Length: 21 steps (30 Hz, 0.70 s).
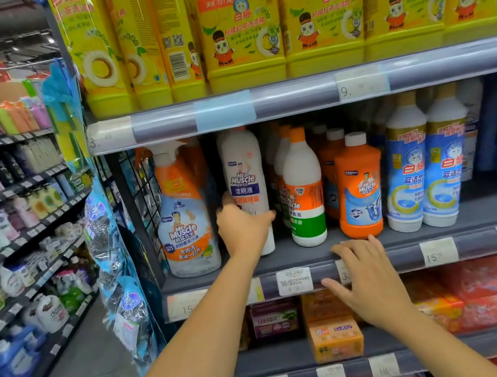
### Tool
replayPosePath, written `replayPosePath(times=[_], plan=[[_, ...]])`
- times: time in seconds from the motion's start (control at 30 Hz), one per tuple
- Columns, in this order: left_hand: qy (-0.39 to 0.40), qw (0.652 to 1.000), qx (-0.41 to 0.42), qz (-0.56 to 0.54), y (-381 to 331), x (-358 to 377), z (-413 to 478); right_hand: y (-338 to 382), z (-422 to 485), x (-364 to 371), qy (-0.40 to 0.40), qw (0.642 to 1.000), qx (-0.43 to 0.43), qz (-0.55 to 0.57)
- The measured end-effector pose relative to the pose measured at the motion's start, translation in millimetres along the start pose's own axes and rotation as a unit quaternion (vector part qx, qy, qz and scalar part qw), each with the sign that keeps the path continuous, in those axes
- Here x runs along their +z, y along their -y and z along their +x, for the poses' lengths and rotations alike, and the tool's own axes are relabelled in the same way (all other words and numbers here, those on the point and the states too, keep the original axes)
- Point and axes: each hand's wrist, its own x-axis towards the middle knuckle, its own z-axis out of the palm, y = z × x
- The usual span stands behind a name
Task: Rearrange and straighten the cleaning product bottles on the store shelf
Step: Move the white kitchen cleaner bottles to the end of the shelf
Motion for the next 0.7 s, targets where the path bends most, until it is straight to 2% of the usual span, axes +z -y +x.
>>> replayPosePath(times=[0.27,0.7], plan=[[-0.057,0.998,0.005,0.001,13.4,22.5,13.4,-4.2,0.0,3.1,-0.004,1.000,-0.014,-0.006],[-0.028,0.999,-0.026,0.029,22.3,36.8,35.6,-5.3,-0.6,4.5,-0.006,1.000,-0.010,-0.006]])
